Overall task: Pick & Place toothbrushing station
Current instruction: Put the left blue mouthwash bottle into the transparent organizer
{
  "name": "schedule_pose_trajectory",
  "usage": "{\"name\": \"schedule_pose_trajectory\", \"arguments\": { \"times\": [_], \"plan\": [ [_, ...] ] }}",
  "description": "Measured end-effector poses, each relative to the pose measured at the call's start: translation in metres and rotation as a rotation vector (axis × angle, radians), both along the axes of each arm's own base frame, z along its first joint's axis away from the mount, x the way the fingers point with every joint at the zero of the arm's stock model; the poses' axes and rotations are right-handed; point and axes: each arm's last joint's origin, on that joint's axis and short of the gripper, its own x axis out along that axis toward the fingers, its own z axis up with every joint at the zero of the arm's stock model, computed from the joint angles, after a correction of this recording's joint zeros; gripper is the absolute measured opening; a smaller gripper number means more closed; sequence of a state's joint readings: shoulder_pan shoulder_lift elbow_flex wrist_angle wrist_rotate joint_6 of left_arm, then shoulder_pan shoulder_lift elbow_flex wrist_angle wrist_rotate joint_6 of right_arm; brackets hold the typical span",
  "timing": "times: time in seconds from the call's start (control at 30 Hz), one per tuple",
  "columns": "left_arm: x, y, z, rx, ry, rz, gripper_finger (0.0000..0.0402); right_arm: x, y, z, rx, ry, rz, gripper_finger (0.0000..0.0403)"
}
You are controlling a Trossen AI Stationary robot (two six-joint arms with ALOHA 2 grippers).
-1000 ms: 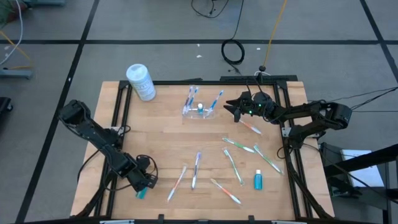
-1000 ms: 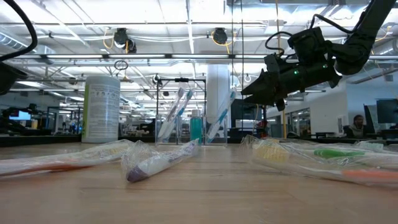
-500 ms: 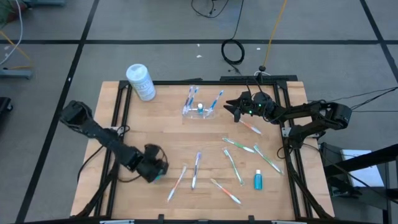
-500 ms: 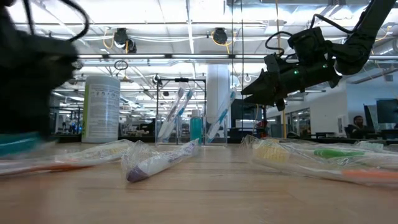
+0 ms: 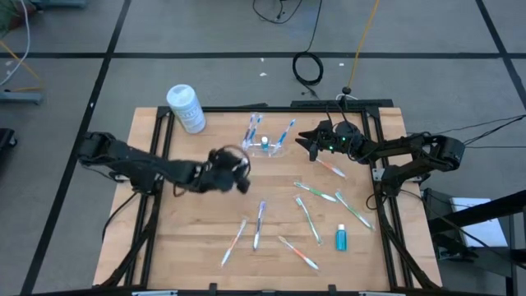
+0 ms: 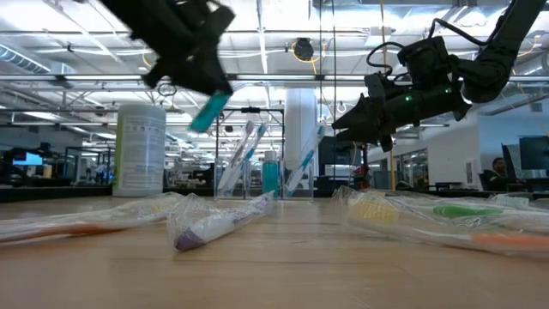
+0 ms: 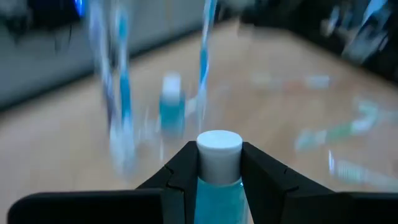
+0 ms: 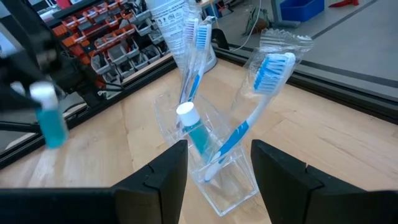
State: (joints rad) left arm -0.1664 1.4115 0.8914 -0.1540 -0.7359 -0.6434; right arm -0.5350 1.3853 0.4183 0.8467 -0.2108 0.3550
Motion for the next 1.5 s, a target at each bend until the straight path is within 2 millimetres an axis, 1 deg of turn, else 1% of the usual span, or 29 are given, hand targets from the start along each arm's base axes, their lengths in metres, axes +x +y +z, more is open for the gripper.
{"name": "schedule_pose_trajectory", "arguments": {
  "times": [0.13,0.23,0.33,0.43,0.5,0.57,0.63,0.73,0.9,1.1,1.3,1.5],
  "plan": [
    [0.019,0.023,0.024,0.179,-0.151,-0.034,0.0100,0.000,0.000,0.000,-0.001,0.002,0.000,0.0169],
    [0.030,0.035,0.024,0.283,-0.175,-0.036,0.0103,0.000,0.000,0.000,-0.002,0.003,0.001,0.0169],
    [0.043,0.048,0.013,0.369,-0.151,-0.023,0.0108,0.000,0.000,0.000,-0.001,0.005,0.001,0.0169],
    [0.054,0.063,-0.008,0.413,-0.099,0.034,0.0109,0.000,0.000,-0.001,0.003,0.012,0.001,0.0169],
    [0.059,0.074,-0.024,0.421,-0.059,0.113,0.0109,0.000,0.000,-0.002,0.006,0.017,0.001,0.0169],
    [0.061,0.084,-0.036,0.399,-0.052,0.188,0.0109,0.000,0.000,-0.002,0.008,0.021,0.001,0.0169],
    [0.063,0.091,-0.046,0.369,-0.057,0.215,0.0110,-0.001,0.000,-0.003,0.013,0.029,0.001,0.0169],
    [0.067,0.095,-0.059,0.353,-0.039,0.175,0.0110,-0.001,0.000,-0.004,0.017,0.035,0.002,0.0169],
    [0.072,0.101,-0.069,0.337,-0.048,0.098,0.0110,-0.001,0.001,-0.006,0.028,0.053,0.003,0.0169],
    [0.070,0.106,-0.073,0.332,-0.006,0.093,0.0110,-0.001,0.001,-0.006,0.031,0.058,0.003,0.0169],
    [0.069,0.106,-0.077,0.317,0.029,0.078,0.0111,-0.001,0.001,-0.006,0.031,0.058,0.003,0.0169],
    [0.068,0.107,-0.078,0.352,0.087,0.057,0.0112,-0.001,0.001,-0.006,0.031,0.058,0.002,0.0169]
  ]
}}
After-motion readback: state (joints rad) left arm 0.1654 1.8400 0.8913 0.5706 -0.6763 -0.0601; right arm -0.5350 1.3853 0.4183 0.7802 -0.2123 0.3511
